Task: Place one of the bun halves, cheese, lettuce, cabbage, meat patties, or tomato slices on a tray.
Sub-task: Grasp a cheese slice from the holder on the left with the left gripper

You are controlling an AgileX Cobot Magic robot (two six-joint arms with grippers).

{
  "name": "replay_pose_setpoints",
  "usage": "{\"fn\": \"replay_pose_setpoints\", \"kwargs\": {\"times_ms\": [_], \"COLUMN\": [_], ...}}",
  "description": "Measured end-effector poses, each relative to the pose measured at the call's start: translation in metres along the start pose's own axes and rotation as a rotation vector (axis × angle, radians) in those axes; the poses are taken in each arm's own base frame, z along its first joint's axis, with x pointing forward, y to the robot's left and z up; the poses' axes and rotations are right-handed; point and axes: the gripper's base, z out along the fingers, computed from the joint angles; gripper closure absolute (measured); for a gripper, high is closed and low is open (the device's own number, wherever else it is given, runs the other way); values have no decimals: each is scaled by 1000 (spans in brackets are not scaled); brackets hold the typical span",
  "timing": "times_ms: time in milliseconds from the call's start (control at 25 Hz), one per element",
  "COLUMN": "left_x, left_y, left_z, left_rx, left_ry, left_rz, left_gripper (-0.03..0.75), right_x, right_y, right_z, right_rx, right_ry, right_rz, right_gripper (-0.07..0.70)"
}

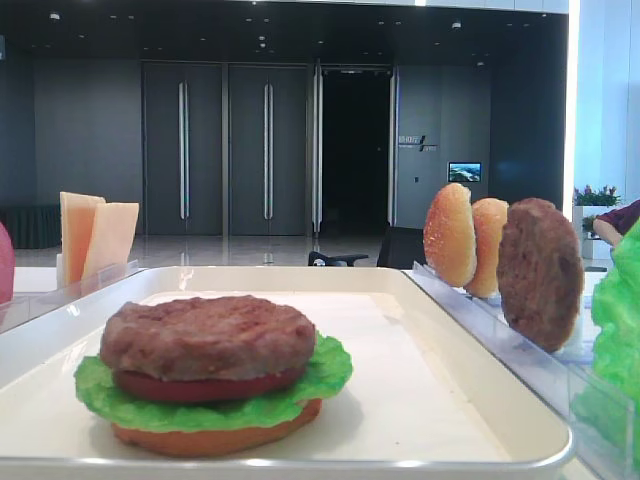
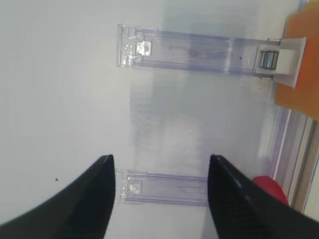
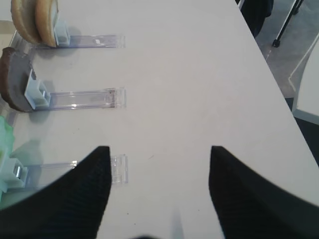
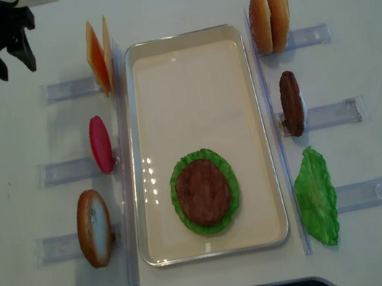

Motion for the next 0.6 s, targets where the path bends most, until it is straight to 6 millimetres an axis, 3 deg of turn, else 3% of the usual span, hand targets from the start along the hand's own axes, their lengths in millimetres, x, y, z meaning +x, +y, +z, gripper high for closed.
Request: {"fn": "replay_pose_setpoints", "kwargs": {"times_ms": [600], "left_x": [0], "left_y": [0], "left_z": [0], "left_rx": [-1], "left_ry": [1], "left_rz": [-25], "left_gripper": [264], "right_x": [0], "right_y": [0], "right_z": [0], "right_rx": [0], "right_ry": [0], "right_rz": [0], "right_gripper": [192]}}
